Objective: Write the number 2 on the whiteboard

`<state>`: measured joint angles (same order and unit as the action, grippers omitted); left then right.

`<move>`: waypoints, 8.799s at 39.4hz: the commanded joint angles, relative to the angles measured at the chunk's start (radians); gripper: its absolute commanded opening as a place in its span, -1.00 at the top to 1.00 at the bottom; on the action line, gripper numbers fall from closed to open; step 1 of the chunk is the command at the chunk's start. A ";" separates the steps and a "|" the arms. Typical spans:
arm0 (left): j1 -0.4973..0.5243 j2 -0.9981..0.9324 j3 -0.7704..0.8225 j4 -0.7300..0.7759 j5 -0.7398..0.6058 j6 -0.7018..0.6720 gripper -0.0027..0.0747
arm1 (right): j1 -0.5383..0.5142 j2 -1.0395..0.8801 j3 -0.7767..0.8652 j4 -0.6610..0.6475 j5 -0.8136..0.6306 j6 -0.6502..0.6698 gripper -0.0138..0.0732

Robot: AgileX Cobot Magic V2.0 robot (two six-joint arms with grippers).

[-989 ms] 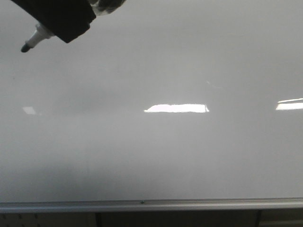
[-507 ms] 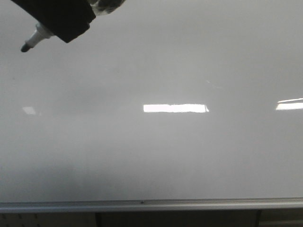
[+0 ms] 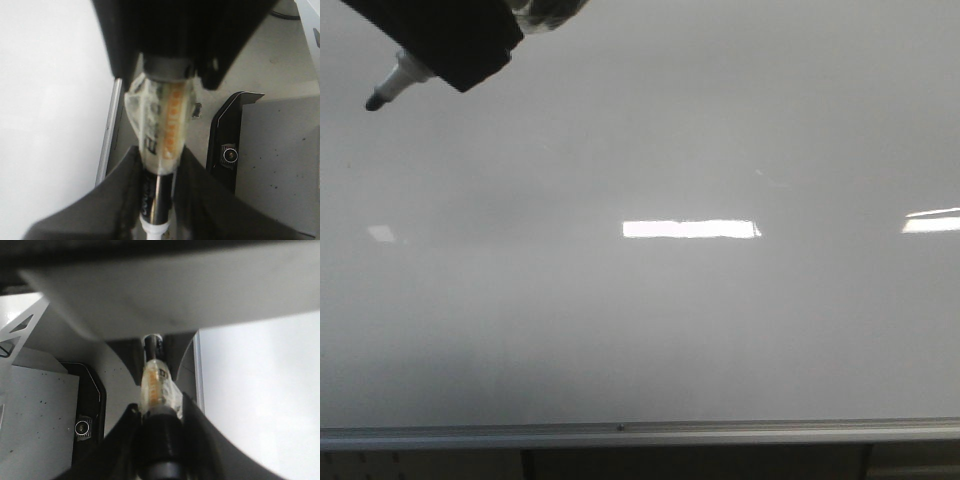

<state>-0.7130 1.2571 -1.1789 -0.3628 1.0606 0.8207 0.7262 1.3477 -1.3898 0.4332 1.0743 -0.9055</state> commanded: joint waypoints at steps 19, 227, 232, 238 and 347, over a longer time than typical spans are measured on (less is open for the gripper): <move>0.058 -0.162 -0.037 0.056 -0.072 -0.167 -0.26 | -0.026 -0.092 -0.034 -0.433 0.034 0.381 0.53; -0.143 0.020 -0.110 0.156 -0.089 -0.236 0.90 | -0.243 -0.460 0.295 -0.327 0.028 0.435 -0.44; -0.040 -0.026 -0.110 0.245 -0.093 -0.384 0.90 | -0.334 -0.499 0.329 -0.327 -0.007 0.491 -0.44; 0.144 -0.077 -0.085 0.249 -0.124 -0.446 0.90 | -0.398 -0.537 0.422 -0.321 -0.075 0.504 -0.44; 0.635 -0.660 0.323 0.160 -0.331 -0.590 -0.11 | -0.406 -0.877 0.624 -0.452 -0.232 0.830 -0.44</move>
<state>-0.0787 0.6518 -0.8692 -0.1719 0.7925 0.2446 0.3280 0.4893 -0.7454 0.0000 0.9144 -0.0761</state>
